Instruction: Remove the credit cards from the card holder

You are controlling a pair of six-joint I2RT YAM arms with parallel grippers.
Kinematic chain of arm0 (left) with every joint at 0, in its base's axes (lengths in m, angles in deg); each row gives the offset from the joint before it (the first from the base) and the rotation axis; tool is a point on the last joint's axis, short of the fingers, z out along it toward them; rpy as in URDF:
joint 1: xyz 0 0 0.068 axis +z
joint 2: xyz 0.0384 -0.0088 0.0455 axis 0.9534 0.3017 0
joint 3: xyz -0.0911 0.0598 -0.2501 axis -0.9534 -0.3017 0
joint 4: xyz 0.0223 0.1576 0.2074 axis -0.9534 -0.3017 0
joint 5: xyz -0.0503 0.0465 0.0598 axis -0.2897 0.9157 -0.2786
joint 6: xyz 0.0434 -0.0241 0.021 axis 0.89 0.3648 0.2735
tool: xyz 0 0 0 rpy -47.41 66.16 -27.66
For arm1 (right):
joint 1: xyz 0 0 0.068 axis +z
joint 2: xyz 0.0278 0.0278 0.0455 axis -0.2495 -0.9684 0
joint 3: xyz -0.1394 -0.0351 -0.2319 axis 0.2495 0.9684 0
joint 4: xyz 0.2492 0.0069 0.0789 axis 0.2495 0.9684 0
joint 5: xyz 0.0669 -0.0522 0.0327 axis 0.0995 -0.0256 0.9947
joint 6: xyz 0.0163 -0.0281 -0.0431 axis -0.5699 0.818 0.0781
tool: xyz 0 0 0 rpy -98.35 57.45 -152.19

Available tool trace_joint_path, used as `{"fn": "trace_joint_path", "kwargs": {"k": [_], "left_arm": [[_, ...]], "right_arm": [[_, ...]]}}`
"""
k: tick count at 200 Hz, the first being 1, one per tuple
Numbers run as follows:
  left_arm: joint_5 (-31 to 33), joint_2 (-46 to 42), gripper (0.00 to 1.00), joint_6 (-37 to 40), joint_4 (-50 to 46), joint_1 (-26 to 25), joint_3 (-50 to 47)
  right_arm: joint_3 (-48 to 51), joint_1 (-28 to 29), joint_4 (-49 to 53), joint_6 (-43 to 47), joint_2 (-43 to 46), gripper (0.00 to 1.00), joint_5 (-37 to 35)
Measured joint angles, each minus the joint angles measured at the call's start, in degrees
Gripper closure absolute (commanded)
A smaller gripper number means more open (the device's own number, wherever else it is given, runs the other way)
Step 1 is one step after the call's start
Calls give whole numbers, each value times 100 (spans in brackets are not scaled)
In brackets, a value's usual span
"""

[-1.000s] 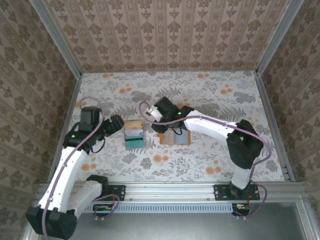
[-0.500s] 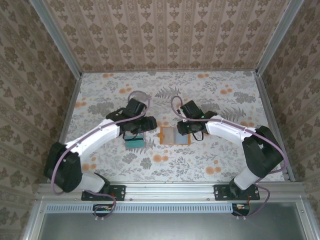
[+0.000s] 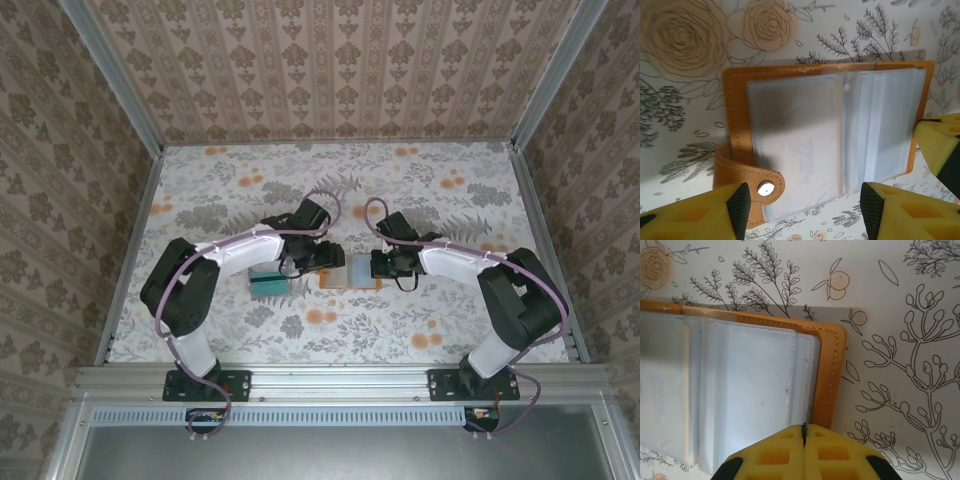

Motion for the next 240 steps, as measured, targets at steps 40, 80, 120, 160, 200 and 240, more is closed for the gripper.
{"fn": "trace_joint_path", "kwargs": {"k": [40,80,120,160,200,240], "left_arm": [[-125,282,40,48,35,-20,111],[-186,354,40,153,42,-33,262],[-232,485,41,269,35,-142,525],[-240,678,41,304,-72,-170,601],[-203,706,43,323,-225,-166,603],[-136,695,43,317,-262,-122,546]], "right_arm": [[-13,0,-103,-98,-168,94,9],[-13,0,-107,-140,-173,94,9],[-13,0,-109,-140,-177,94,9],[-13,0,-129,-140,-192,94,9],[-15,0,-129,-140,-195,94,9],[-35,0,-129,-142,-208,93,9]]}}
